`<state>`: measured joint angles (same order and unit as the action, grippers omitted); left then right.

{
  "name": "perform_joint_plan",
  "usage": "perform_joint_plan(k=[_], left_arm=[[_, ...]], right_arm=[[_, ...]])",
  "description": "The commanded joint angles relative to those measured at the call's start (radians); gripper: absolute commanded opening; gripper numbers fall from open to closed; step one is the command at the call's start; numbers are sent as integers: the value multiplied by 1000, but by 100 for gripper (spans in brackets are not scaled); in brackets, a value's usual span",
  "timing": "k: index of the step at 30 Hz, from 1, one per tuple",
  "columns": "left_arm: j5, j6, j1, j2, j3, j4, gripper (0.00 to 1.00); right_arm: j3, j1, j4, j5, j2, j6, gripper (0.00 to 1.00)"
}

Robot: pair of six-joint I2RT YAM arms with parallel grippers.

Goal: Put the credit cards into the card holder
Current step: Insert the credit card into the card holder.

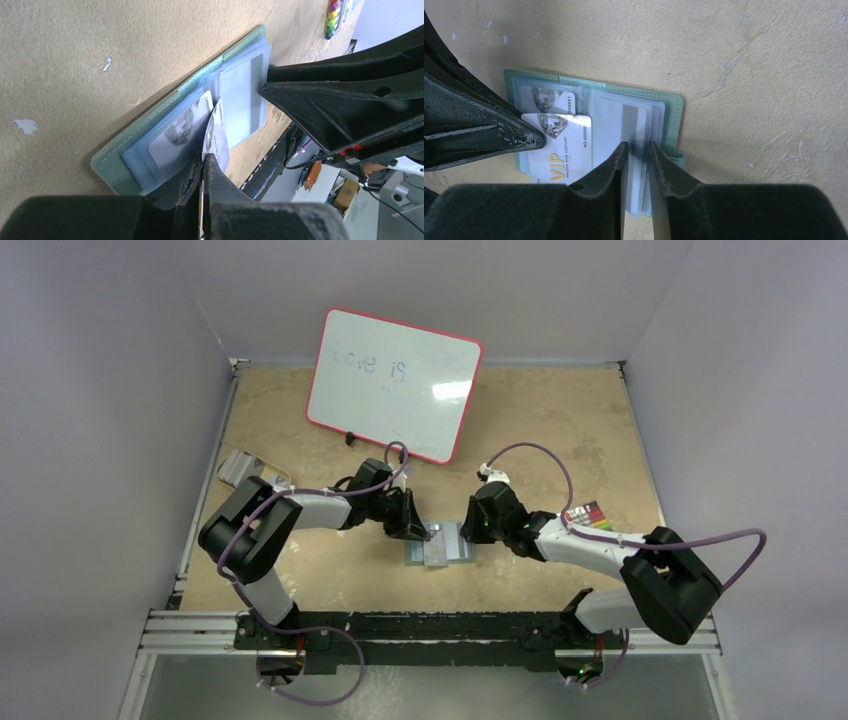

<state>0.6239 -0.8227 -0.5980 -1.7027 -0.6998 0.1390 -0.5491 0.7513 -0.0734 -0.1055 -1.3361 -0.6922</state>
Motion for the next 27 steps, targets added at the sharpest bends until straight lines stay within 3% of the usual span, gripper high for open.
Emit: perform_joint_plan(k=[1, 10, 27], left_arm=[[-40, 55, -6, -36, -41, -13, 0], [-120, 174, -5, -58, -128, -151, 0], [-98, 240, -7, -111, -172, -161, 0]], right_arm=[[6, -3, -22, 10, -1, -2, 23], [10, -3, -24, 15, -4, -2, 24], [11, -3, -40, 27, -14, -5, 24]])
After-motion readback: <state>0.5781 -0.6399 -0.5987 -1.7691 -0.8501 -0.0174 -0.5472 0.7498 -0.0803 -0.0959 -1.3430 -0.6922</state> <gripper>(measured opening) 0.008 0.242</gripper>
